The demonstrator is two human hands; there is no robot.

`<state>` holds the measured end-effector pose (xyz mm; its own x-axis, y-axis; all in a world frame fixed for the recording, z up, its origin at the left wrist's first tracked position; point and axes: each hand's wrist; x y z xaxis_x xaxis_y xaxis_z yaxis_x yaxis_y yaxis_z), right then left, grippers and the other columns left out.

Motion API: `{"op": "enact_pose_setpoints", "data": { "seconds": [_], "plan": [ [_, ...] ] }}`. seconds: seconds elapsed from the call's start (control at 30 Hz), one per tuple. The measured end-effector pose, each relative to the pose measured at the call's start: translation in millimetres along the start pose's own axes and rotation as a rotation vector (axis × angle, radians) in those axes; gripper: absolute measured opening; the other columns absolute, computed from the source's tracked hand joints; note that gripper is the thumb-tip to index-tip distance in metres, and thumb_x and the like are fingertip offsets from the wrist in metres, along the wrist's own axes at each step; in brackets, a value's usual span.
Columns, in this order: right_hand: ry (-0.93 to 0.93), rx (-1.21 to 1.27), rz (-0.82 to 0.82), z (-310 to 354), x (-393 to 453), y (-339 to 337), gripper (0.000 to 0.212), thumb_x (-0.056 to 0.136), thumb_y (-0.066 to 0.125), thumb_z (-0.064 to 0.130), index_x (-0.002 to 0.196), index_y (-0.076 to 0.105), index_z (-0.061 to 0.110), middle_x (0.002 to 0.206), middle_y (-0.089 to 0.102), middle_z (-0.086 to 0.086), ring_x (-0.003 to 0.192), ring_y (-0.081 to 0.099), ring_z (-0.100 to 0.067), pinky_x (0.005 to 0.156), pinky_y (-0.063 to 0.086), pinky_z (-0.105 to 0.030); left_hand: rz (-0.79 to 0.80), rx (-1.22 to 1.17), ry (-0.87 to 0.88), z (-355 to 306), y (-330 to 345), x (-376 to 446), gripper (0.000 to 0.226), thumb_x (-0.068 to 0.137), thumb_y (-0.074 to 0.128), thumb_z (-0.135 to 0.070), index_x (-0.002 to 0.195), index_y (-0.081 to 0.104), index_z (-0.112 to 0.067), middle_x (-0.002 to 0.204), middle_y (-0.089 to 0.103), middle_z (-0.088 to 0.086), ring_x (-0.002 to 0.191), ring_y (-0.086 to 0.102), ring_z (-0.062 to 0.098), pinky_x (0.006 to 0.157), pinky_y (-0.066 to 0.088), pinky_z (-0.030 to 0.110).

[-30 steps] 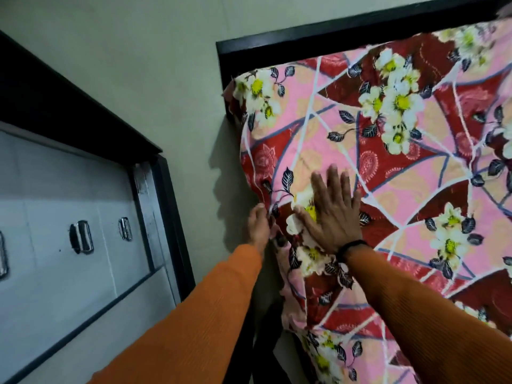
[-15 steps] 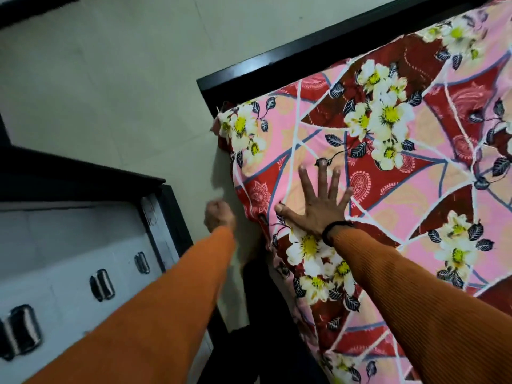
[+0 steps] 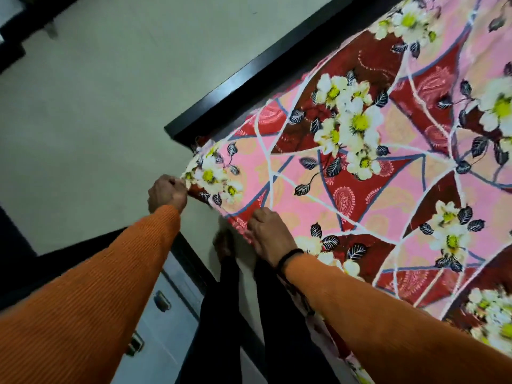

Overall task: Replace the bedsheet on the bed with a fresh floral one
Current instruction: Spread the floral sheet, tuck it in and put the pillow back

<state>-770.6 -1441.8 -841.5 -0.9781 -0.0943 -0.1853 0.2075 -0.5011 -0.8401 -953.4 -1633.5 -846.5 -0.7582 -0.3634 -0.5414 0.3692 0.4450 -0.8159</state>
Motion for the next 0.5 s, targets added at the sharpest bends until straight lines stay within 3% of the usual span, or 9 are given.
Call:
{"op": "enact_pose_setpoints", "data": {
  "seconds": [0.13,0.2,0.27,0.37,0.5],
  "plan": [
    [0.07,0.016,0.048,8.4,8.8,-6.1,0.014,0.076,0.08,0.013,0.077,0.066,0.011,0.081,0.06,-0.009,0.076,0.057,-0.033,0.059,0.047,-0.039,0.096,0.016,-0.008,-23.3,4.3,16.0,0.026,0.093,0.065,-0.037,0.109,0.076,-0.019,0.117,0.071,0.018,0.112,0.064,0.039,0.097,0.05,0.04],
    [0.119,0.064,0.028,10.8,4.0,-13.6,0.012,0.087,0.073,0.023,0.088,0.069,0.012,0.092,0.062,-0.009,0.085,0.058,-0.033,0.068,0.05,-0.04,0.164,-0.065,-0.024,-37.2,5.7,20.8,0.029,0.087,0.065,-0.034,0.11,0.076,-0.018,0.111,0.074,0.017,0.109,0.068,0.037,0.098,0.054,0.039],
    [0.236,0.122,-0.09,8.5,-9.2,-24.7,0.019,0.096,0.065,0.031,0.103,0.068,0.014,0.106,0.062,-0.008,0.097,0.057,-0.029,0.08,0.05,-0.041,0.12,-0.083,0.036,-56.7,-0.9,21.8,0.034,0.092,0.062,-0.022,0.124,0.068,-0.015,0.124,0.068,0.019,0.119,0.061,0.039,0.103,0.05,0.041],
    [0.65,0.168,-0.447,-9.1,-51.9,-41.6,0.035,0.098,0.06,0.034,0.127,0.063,0.016,0.133,0.059,-0.008,0.126,0.053,-0.027,0.106,0.044,-0.045,0.051,0.004,0.418,-95.0,-7.2,8.5,0.036,0.102,0.047,-0.025,0.131,0.061,-0.009,0.125,0.064,0.027,0.12,0.056,0.043,0.103,0.043,0.046],
    [1.381,0.181,-0.582,-69.2,-158.0,-43.3,0.064,0.104,0.031,0.054,0.15,0.039,0.01,0.16,0.033,-0.013,0.15,0.027,-0.027,0.123,0.02,-0.043,0.162,0.204,0.983,-160.3,25.3,-27.2,0.053,0.103,0.04,-0.046,0.139,0.053,-0.011,0.134,0.059,0.02,0.124,0.053,0.039,0.103,0.044,0.049]
  ]
}}
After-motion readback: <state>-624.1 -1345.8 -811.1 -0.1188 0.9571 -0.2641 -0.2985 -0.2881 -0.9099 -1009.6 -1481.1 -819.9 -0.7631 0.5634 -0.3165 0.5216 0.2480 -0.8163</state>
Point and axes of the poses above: each hand's wrist, its own x-axis towards the middle knuckle, its own y-axis out of the palm, z = x × y
